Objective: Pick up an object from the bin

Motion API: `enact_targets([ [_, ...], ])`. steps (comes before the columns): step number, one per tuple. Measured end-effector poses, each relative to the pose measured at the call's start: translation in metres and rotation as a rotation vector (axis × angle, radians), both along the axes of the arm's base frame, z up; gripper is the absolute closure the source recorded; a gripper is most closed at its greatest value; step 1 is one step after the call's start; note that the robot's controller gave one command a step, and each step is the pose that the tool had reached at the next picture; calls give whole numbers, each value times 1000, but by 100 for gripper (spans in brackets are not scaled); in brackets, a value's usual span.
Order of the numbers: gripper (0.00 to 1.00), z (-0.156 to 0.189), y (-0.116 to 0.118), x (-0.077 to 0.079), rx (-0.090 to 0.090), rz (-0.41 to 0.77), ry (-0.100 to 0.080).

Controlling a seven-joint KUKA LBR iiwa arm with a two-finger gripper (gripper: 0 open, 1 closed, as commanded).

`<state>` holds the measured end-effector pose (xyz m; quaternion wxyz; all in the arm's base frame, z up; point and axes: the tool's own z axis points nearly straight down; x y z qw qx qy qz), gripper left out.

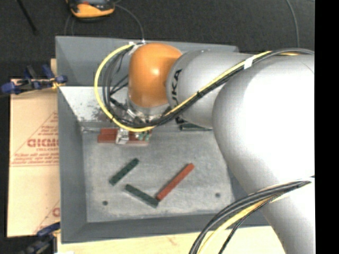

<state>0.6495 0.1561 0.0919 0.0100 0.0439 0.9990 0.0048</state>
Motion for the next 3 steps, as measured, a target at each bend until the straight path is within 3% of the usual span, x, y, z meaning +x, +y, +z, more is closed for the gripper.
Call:
enact_targets([
  [1,100,13,5,-35,-7,-39,18],
  [2,100,30,8,-41,-5,-59,20],
  [3,100,33,8,-35,-6,-62,18],
])
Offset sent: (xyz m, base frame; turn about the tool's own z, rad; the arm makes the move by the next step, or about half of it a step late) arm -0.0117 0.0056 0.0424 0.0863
